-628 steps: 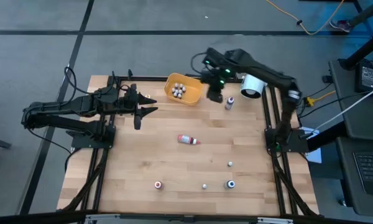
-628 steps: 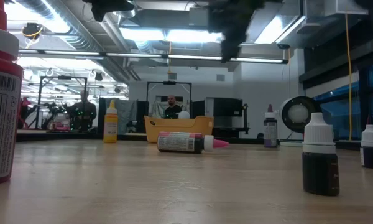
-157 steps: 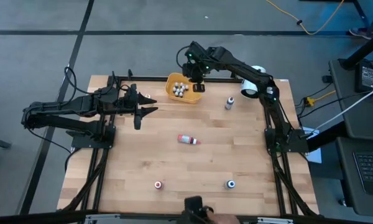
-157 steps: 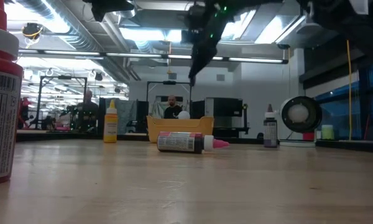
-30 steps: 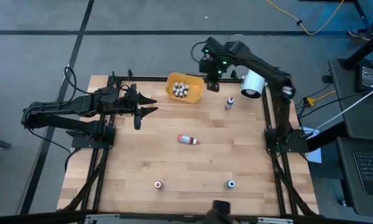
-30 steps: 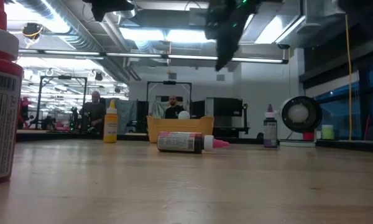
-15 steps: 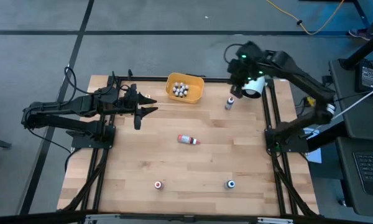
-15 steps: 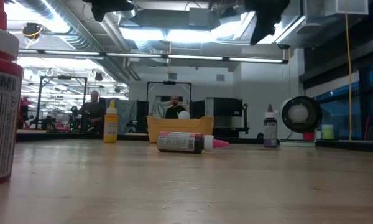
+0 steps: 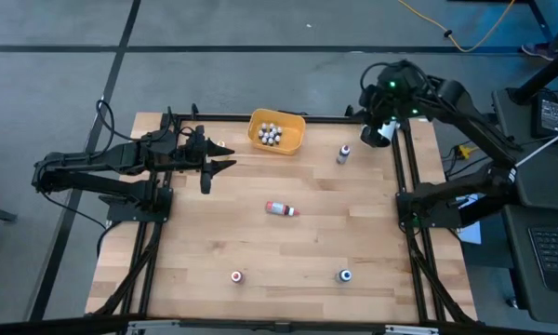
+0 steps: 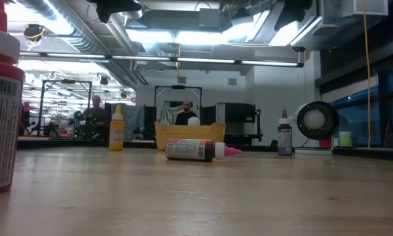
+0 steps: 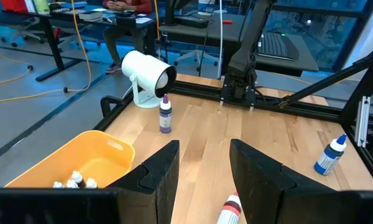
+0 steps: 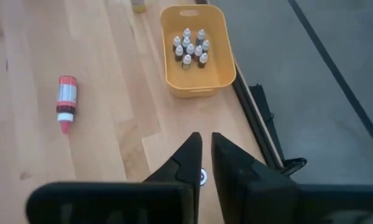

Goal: Pick & Place food coloring
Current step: Put the large violet food coloring bottle into the bin

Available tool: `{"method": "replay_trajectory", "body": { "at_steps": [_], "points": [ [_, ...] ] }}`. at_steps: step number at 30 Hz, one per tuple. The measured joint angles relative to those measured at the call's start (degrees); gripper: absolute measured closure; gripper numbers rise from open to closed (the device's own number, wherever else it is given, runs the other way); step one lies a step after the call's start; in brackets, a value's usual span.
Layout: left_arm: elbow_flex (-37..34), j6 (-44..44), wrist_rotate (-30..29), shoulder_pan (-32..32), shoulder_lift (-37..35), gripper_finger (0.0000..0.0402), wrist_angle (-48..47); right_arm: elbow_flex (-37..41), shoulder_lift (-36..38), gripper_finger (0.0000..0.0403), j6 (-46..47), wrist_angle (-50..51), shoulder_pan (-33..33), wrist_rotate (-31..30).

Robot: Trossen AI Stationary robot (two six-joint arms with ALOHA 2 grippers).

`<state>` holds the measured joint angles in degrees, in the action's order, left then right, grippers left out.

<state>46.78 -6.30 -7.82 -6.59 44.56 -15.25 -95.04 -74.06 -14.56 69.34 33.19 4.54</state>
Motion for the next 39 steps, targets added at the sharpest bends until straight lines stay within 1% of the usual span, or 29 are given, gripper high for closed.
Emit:
{"method": "replay_trajectory", "body": {
  "at_steps": [2,5,11,13,15,17,19,21,26,32,36,39],
  "points": [
    [0.0,0.0,0.0,0.0,0.0,0.0263,0.0,0.0,-0.7,0.0355,-1.0,0.1,0.4,-0.1],
    [0.0,0.0,0.0,0.0,0.0,0.0263,0.0,0.0,-2.3,0.0326,-1.3,0.2,1.3,-0.4],
    [0.0,0.0,0.0,0.0,0.0,0.0263,0.0,0.0,-6.5,0.0226,-5.2,5.8,3.8,0.2],
    [0.0,0.0,0.0,0.0,0.0,0.0263,0.0,0.0,-7.8,0.0193,-6.7,7.1,4.6,1.3],
    [0.0,0.0,0.0,0.0,0.0,0.0263,0.0,0.0,-8.6,0.0168,-7.4,6.9,4.9,2.6],
    [0.0,0.0,0.0,0.0,0.0,0.0263,0.0,0.0,-9.5,0.0155,-8.3,6.0,5.0,2.9],
    [0.0,0.0,0.0,0.0,0.0,0.0263,0.0,0.9,-10.0,0.0152,-9.3,4.3,5.0,3.1],
    [0.0,0.0,0.0,0.0,0.0,0.0263,0.0,3.8,-9.7,0.0155,-10.1,1.5,5.0,3.1],
    [0.0,0.0,0.0,0.0,0.0,0.0263,0.0,15.3,-9.1,0.0171,-11.3,-4.5,5.2,3.3],
    [0.0,0.0,0.0,0.0,0.0,0.0263,0.0,28.2,-9.1,0.0181,-11.4,-12.8,5.7,6.1],
    [0.0,0.0,0.0,0.0,0.0,0.0263,0.0,32.9,-9.1,0.0181,-11.5,-18.6,5.8,5.8],
    [0.0,0.0,0.0,0.0,0.0,0.0263,0.0,34.4,-9.0,0.0181,-11.3,-21.1,5.9,5.3]
  ]
}}
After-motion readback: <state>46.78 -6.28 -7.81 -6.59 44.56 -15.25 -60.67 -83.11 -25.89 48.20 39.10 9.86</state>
